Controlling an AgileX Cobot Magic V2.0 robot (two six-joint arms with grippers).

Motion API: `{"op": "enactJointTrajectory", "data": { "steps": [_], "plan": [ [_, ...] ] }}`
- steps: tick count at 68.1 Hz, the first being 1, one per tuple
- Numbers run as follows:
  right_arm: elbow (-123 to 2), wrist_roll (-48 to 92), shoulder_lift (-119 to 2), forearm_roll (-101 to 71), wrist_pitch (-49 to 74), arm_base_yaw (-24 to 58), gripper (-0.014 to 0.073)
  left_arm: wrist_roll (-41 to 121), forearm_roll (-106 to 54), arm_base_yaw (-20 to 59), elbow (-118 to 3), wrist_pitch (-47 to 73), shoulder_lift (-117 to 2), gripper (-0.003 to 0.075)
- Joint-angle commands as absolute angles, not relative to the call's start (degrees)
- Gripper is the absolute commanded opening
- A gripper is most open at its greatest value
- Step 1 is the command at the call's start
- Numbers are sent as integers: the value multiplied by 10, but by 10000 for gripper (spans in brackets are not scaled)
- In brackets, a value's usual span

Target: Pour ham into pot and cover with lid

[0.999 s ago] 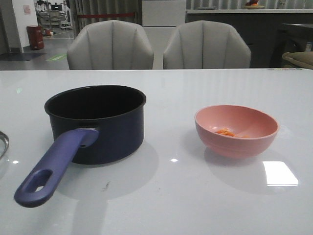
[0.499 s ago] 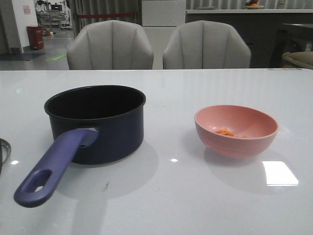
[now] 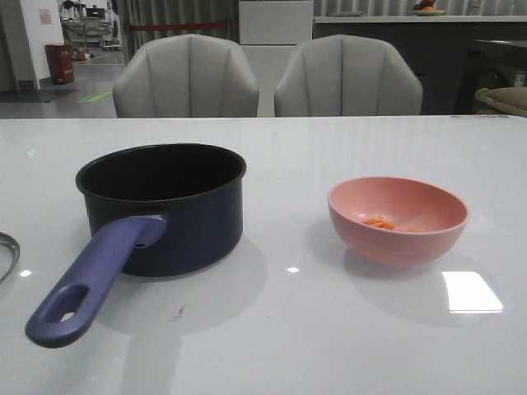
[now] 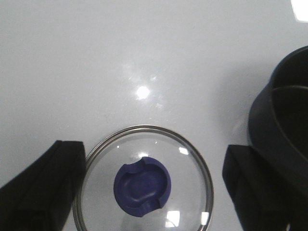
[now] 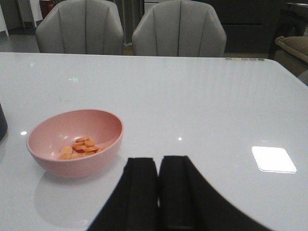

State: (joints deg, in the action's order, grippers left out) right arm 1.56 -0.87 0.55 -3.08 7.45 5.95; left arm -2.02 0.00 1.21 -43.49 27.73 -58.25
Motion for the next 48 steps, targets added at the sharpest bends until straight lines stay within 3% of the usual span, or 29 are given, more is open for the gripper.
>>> {"op": "enactJointTrajectory", "data": {
  "steps": [1,18,48],
  "plan": [
    [12,-8,17,-23,24,56,150,-21,-8,30,-401,202,-499,617],
    [12,-8,17,-23,24,56,150,-21,-23,79,-287,121,-313,617],
    [12,-8,17,-23,24,56,150,-21,-27,153,-221,202,-59,617]
  ]
}}
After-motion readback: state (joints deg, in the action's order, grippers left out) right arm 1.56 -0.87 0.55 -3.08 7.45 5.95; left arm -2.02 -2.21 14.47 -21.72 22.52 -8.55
